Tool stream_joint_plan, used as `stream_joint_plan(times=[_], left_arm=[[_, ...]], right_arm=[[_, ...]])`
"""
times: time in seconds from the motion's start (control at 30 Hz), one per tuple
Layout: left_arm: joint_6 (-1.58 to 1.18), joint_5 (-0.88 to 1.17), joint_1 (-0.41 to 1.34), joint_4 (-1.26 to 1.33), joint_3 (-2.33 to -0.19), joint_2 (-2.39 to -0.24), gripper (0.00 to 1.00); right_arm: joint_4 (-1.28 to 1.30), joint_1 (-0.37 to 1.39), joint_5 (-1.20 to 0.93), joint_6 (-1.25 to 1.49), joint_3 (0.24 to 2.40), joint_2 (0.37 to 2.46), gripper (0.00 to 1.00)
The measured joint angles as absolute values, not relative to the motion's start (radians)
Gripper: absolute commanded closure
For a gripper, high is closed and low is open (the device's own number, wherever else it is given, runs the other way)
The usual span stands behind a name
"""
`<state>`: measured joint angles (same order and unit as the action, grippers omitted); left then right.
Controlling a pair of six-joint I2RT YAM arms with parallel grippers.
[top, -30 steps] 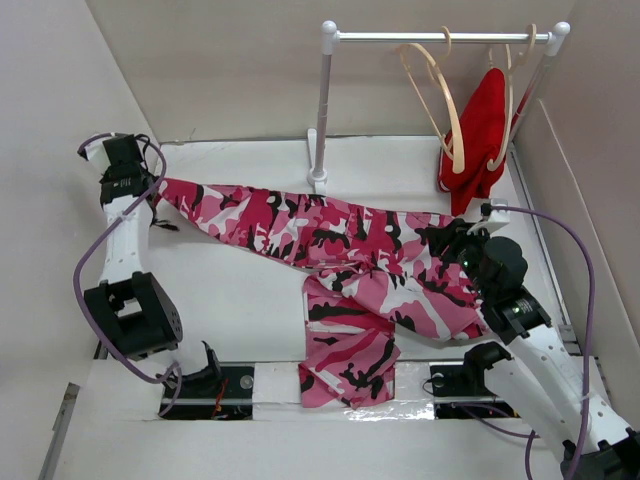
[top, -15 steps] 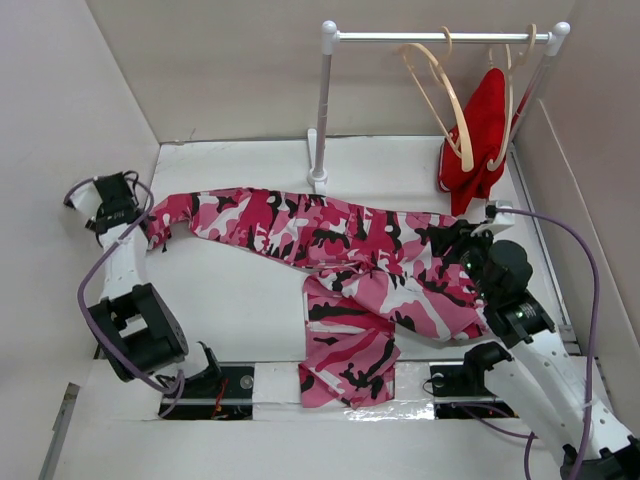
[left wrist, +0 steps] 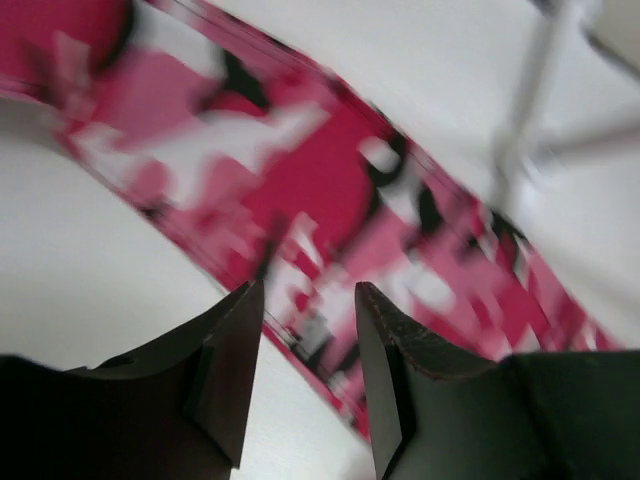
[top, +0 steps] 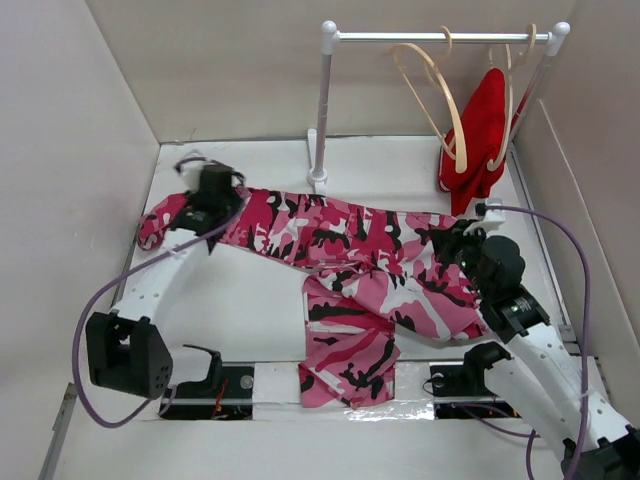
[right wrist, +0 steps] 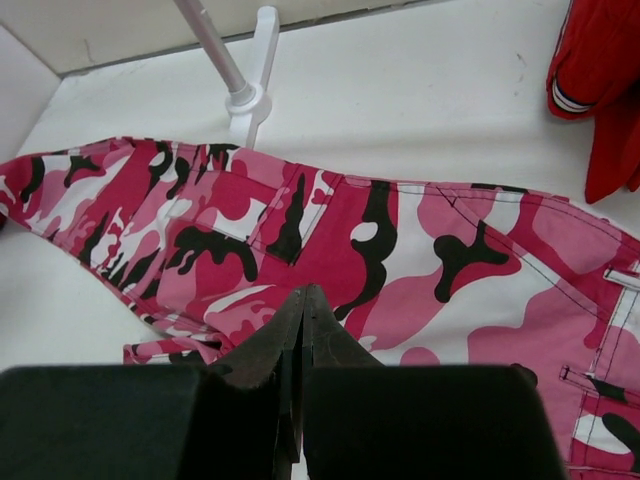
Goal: Place the trousers on the hanger
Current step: Flatten out the trousers at the center of the board.
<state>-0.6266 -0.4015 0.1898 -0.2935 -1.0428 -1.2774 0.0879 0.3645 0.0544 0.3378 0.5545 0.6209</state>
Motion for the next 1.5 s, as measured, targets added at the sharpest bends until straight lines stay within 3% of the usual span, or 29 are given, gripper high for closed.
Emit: stream_joint_plan(times=[0.07,0.1,0.2,0.27,0.37,0.4,0.5,0.63,0.77,0.8,0.87,0.9,0.93,1.17,1.37,1.5], left_arm=[[-0.657,-0.415,0.375,-0.289,-1.030,-1.271,0.70],[-0.673,-0.414,0.462,-0.286,-1.013,-1.270,0.80],[-0.743,-0.423,0.703,-0.292,-0.913,-1.270,0.86],[-0.801,-0.424,0.832,-0.319,-0.828,-1.274,0.81],[-0.881,-0.410,0.964,-0.371,-0.725,-1.283,0.59],[-0.904,-0.405,0.994,-0.385,-0.703,-1.285,0.45],[-0.965,-0.384,1.072,-0.402,-0.665,-1.288,0.35],[-0.989,-0.320,1.114,-0.361,-0.644,-1.293,0.36],[-0.989,-0.270,1.132,-0.305,-0.617,-1.301,0.44],[-0.989,-0.260,1.134,-0.282,-0.614,-1.304,0.58],[-0.990,-0.245,1.137,-0.243,-0.611,-1.325,0.75],[-0.987,-0.245,1.138,-0.231,-0.612,-1.337,0.93],[-0.987,-0.241,1.137,-0.215,-0.613,-1.348,1.00],[-0.984,-0.348,1.143,-0.376,-0.717,-1.378,1.00],[-0.948,-0.522,1.036,-0.631,-0.884,-1.236,1.00],[-0.896,-0.584,0.940,-0.714,-0.935,-1.119,1.00]], right_arm=[[0.088,0.373,0.046,0.334,0.554,0.628,1.00],[0.088,0.376,0.042,0.332,0.554,0.631,1.00],[0.088,0.384,0.030,0.327,0.554,0.640,1.00],[0.083,0.393,0.026,0.324,0.554,0.645,0.99],[0.076,0.406,0.025,0.317,0.554,0.661,0.87],[0.075,0.409,0.026,0.315,0.554,0.667,0.81],[0.075,0.416,0.043,0.315,0.554,0.681,0.68],[0.078,0.420,0.093,0.322,0.554,0.695,0.58],[0.083,0.420,0.128,0.323,0.554,0.694,0.57],[0.083,0.420,0.132,0.323,0.554,0.694,0.57],[0.083,0.420,0.136,0.325,0.555,0.694,0.57],[0.083,0.420,0.137,0.326,0.554,0.694,0.57],[0.083,0.420,0.139,0.326,0.554,0.694,0.57],[0.085,0.420,0.160,0.337,0.554,0.694,0.57],[0.090,0.420,0.190,0.352,0.554,0.691,0.56],[0.101,0.420,0.228,0.364,0.554,0.677,0.44]])
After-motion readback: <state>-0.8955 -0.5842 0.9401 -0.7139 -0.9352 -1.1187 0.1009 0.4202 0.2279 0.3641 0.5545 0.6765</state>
